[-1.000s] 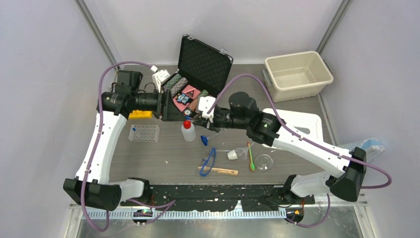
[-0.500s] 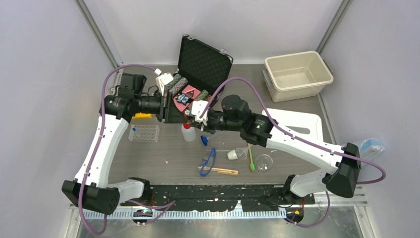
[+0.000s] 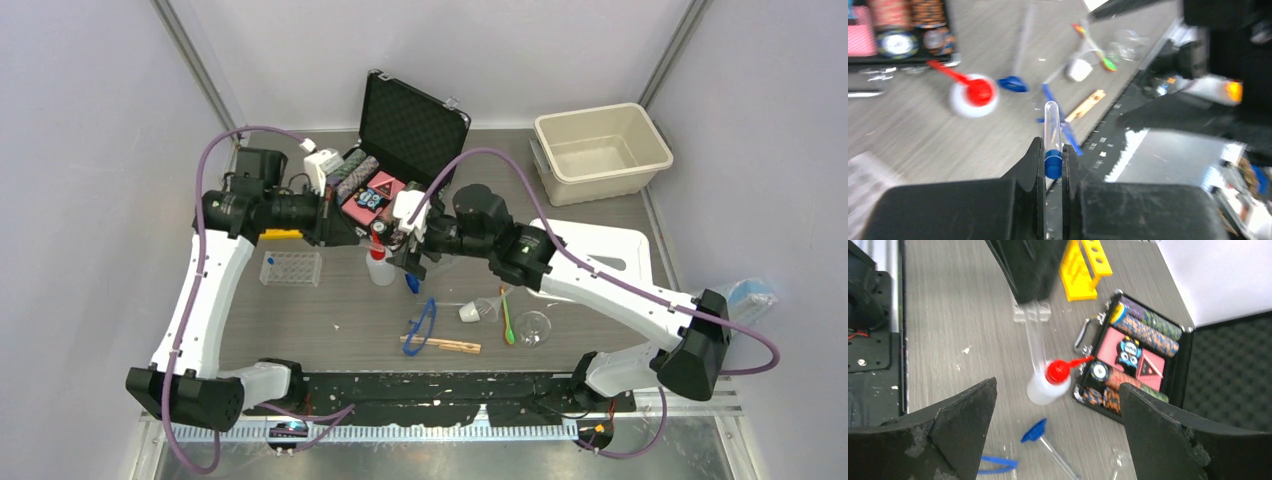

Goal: Organize the chemistry lab equipment

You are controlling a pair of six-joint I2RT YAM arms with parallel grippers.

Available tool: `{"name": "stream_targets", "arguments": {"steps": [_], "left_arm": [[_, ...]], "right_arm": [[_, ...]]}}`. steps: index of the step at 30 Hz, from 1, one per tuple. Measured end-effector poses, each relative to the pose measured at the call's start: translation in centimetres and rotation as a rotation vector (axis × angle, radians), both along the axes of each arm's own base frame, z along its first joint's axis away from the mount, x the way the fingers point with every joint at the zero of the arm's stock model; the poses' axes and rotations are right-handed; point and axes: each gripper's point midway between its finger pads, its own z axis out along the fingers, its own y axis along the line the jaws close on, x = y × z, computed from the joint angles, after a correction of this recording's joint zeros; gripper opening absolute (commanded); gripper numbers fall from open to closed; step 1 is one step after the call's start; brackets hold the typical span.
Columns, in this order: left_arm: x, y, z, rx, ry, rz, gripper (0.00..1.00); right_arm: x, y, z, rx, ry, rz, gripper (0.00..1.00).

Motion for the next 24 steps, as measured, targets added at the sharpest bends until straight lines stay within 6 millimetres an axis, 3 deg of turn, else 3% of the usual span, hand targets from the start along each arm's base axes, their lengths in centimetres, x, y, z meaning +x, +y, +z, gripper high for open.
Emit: {"name": "stream_targets", "arguments": {"steps": [6,10,12,17,24], "left_arm": [[2.8,7.6,-3.2,0.296,-0.088,0.106,0.00],[4.8,13.4,-6.4,0.517,-0.089,0.137,0.00],[5.4,15.1,-7.8,0.608,-0.099,0.120,0.00],[6.6,17.7,-10.2,0.761,-0.133,0.039,0.00],[8.7,19.2,-13.3,0.841,-0.109,-0.030,0.00]], "right_arm": [[4.3,-5.3,-0.6,-0.017,0.073,-0.144,0.96],[5.3,-7.6,-1.1,-0.030,0.100,-0.198,0.95],[5.5,-8.1,-1.5,-0.040,0.111,-0.211,0.95],[6.6,-9.9,-3.2,-0.074,0.148,-0.263,0.95],[8.0,-13.1,-5.7,-0.125,0.206,-0.352,0.95]]}}
